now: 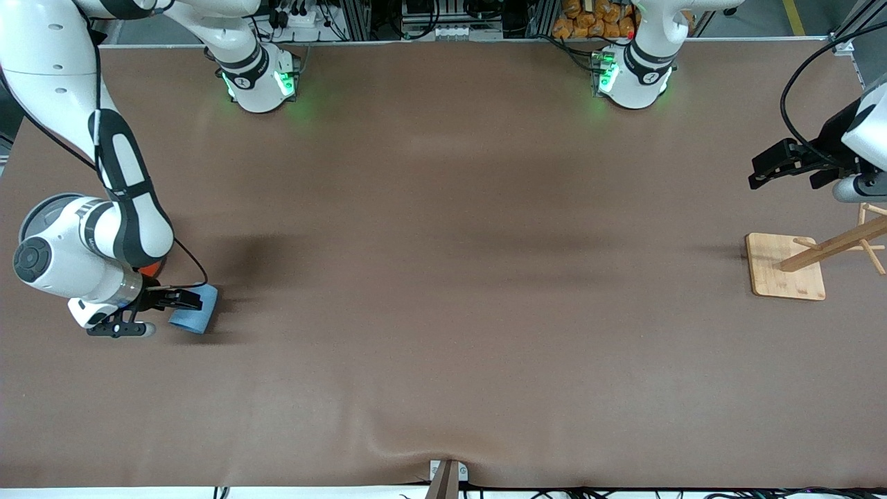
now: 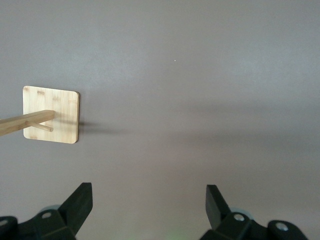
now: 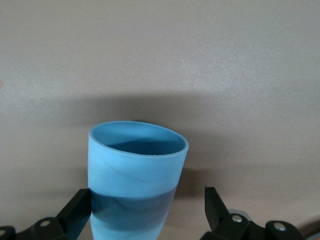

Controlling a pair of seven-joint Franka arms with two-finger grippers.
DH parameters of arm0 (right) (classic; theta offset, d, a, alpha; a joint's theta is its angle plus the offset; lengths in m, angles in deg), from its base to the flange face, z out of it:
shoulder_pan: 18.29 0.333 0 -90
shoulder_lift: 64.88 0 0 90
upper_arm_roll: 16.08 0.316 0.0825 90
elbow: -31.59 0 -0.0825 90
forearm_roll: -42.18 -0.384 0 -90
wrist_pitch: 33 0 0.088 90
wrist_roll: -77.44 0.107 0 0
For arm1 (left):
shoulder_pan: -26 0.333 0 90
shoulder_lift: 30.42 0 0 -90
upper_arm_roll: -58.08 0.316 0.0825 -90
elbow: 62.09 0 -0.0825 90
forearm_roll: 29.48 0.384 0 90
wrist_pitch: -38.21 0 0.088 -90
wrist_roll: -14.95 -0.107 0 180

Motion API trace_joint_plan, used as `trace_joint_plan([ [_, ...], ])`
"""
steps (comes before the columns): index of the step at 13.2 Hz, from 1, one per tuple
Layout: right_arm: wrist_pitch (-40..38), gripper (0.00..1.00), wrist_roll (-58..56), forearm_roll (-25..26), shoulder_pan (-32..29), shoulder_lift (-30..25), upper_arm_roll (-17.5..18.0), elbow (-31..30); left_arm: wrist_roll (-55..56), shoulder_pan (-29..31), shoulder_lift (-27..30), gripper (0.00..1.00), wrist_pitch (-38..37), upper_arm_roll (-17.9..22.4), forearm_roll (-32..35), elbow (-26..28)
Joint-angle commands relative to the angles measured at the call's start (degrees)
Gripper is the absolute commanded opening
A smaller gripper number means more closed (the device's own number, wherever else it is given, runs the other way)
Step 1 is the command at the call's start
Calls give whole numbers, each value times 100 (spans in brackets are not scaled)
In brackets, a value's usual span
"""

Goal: Flip cup
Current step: 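Close the right gripper on the blue cup and lift it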

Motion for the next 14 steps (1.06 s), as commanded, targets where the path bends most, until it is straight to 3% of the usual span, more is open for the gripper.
trace_joint_plan([
  [1,4,100,28,-250,-13,181,20,58,-121,14,-39,100,-49,-7,-77,-71],
  [3,4,100,28,-277,14,243,20,40,-121,23,-30,100,-49,-7,-77,-71],
  [6,-66,42,-120,-277,5,243,20,31,-95,14,-30,100,-49,-24,-77,-54],
  [7,-145,29,-382,-277,14,226,20,14,-103,23,-30,100,-49,-24,-77,-62],
  [8,-302,23,-611,-277,14,199,20,31,-60,14,-21,100,-49,-24,-77,-62],
  [10,-523,21,-1120,-260,14,155,20,75,-94,23,-30,100,-49,-24,-77,-71],
  [14,-559,21,-3587,-260,172,146,20,285,-86,23,-30,100,-49,-33,-77,-53],
])
